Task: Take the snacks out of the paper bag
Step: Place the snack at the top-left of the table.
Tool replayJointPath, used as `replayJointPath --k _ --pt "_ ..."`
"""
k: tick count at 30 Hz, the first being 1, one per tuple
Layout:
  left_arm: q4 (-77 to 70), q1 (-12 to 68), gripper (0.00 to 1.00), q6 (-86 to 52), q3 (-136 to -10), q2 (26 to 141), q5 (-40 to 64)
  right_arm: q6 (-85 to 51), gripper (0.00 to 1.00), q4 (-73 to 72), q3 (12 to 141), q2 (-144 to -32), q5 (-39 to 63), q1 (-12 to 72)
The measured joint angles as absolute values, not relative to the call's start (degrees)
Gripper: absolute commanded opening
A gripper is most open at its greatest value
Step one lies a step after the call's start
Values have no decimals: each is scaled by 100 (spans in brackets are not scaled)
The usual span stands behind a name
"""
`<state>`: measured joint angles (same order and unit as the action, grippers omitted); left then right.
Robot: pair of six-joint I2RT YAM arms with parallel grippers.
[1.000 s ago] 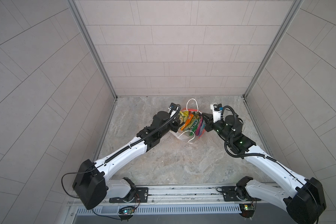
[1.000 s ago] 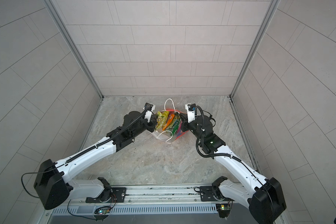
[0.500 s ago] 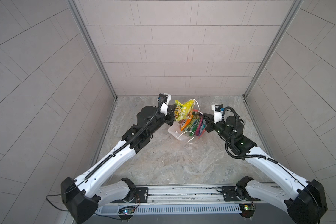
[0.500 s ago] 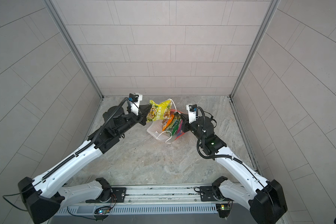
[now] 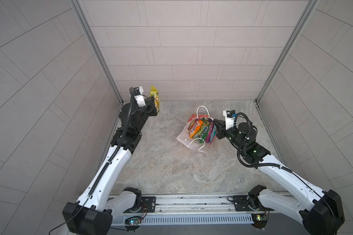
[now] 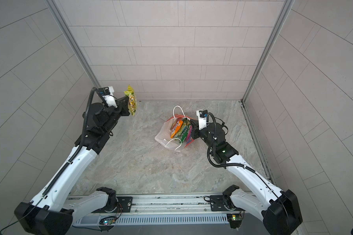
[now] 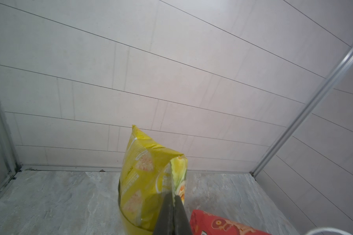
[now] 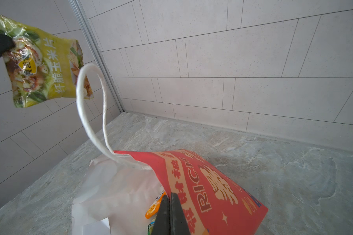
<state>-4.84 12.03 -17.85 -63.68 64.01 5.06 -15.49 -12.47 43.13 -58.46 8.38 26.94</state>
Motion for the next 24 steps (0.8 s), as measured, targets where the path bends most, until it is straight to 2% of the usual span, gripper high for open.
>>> replayJointPath --k 9,24 --pt "-2001 -189 0 -3148 -5647 8090 773 -1549 0 -1251 4313 -5846 834 2694" --pt "-4405 -738 0 -4753 -5400 10602 628 -1549 0 -1258 4313 -5850 834 2694"
